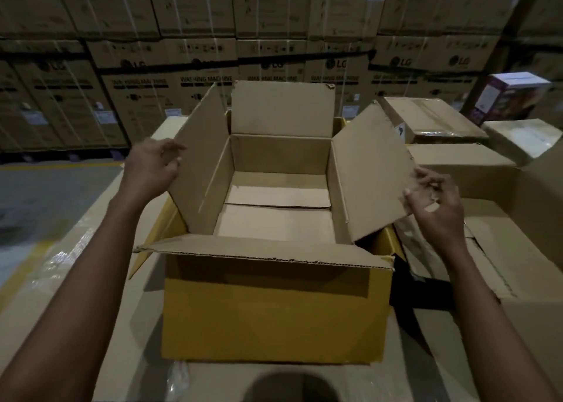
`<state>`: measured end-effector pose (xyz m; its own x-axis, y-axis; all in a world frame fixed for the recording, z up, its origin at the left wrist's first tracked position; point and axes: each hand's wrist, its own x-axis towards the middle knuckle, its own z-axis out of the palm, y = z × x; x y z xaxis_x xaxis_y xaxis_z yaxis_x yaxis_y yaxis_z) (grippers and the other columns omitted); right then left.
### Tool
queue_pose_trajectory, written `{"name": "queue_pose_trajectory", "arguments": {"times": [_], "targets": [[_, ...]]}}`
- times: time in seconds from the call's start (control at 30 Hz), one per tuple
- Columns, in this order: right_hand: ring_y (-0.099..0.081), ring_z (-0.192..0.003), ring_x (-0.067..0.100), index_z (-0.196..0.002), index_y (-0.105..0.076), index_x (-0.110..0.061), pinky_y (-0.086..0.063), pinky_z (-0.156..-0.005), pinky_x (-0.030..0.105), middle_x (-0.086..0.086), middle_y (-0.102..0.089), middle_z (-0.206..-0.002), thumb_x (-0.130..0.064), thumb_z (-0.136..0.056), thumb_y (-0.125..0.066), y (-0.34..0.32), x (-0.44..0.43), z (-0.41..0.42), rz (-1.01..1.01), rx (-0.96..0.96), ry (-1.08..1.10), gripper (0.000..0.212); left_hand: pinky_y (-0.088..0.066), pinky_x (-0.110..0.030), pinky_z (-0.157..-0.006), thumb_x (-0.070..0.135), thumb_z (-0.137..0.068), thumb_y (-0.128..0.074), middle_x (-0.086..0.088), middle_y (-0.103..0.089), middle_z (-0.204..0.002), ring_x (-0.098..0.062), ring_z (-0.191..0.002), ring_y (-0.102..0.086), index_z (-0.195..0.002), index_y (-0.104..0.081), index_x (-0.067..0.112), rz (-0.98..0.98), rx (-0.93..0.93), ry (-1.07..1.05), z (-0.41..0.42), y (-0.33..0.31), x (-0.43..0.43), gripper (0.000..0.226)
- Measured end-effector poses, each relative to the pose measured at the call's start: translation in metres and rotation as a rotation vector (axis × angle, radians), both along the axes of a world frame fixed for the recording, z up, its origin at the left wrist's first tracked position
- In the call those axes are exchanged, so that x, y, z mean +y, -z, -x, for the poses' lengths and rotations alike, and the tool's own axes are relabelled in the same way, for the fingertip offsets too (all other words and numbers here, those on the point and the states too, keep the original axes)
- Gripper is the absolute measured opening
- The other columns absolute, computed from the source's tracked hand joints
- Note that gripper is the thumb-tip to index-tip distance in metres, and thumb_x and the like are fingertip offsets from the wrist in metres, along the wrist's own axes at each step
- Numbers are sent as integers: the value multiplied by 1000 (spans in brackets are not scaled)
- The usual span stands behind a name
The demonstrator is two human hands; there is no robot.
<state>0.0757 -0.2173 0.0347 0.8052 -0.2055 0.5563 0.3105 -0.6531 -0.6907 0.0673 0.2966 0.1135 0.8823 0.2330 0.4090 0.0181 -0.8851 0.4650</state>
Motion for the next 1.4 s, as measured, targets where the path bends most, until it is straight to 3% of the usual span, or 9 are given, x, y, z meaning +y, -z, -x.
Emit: {"name": "queue_pose_trajectory", "arguments": {"times": [0.1,0.27,0.4,0.53,0.63,0.8,0.97,1.27,1.4], "targets": [[-56,-114,19,-130,-51,-16,-55,-83,32,7,-51,-134,-22,-92,-77,-1,17,4,-125,-16,108,47,-55,-43,-87,15,-105,-54,1,-63,-129,-25,-111,-61,-123,-67,34,277,-24,49,7,11,0,29],[-72,-82,27,-107,-62,-37,-62,-70,53,-5,-68,-94,-39,-99,-63,-13,36,-5,-157,58,129,8,-59,-45,-82,8,-106,-51,0,-55,-129,-25,-115,-55,-130,-67,19,585,-105,-7,18,12,8,31],[-70,-87,31,-110,-69,-15,-61,-74,54,4,-69,-96,-36,-99,-63,-18,25,-6,-225,37,261,24,-60,-25,-52,9,-105,-56,-5,-59,-127,-21,-102,-60,-130,-66,14,789,-222,-31,37,33,39,28],[-67,-87,28,-119,-61,-13,-59,-74,41,3,-66,-101,-30,-103,-60,-17,41,3,-115,79,175,24,-61,-34,-61,16,-105,-56,-5,-62,-127,-25,-108,-61,-120,-67,24,853,-208,-91,45,56,43,20],[-69,-85,30,-120,-62,-16,-58,-79,44,7,-72,-99,-31,-99,-65,-19,56,6,-6,104,132,25,-62,-49,-78,21,-103,-59,-5,-64,-127,-28,-112,-63,-113,-69,30,809,-188,-84,45,55,33,17],[-71,-85,24,-127,-64,-27,-63,-73,53,-2,-68,-98,-39,-94,-72,-31,59,7,-65,135,108,36,-64,-38,-59,13,-102,-59,-3,-57,-132,-30,-110,-59,-106,-69,37,654,-79,11,37,40,15,27],[-63,-84,8,-132,-62,-26,-64,-70,49,3,-69,-118,-40,-95,-73,-42,53,10,-76,71,125,41,-61,-47,-86,21,-92,-64,4,-69,-122,-24,-112,-64,-96,-70,51,487,-114,-86,38,31,9,31],[-69,-99,20,-136,-56,-29,-61,-81,46,2,-68,-127,-48,-89,-77,-48,43,12,-51,41,52,55,-51,-50,-95,26,-91,-74,-11,-64,-125,-35,-124,-51,-112,-76,37,236,-192,-24,42,10,-4,23],[-64,-107,21,-138,-54,-28,-57,-81,42,4,-64,-132,-53,-87,-77,-49,43,14,-18,41,14,62,-32,-37,-95,26,-91,-76,-8,-60,-133,-33,-132,-39,-119,-74,30,184,-154,-55,47,-2,-21,29]]}}
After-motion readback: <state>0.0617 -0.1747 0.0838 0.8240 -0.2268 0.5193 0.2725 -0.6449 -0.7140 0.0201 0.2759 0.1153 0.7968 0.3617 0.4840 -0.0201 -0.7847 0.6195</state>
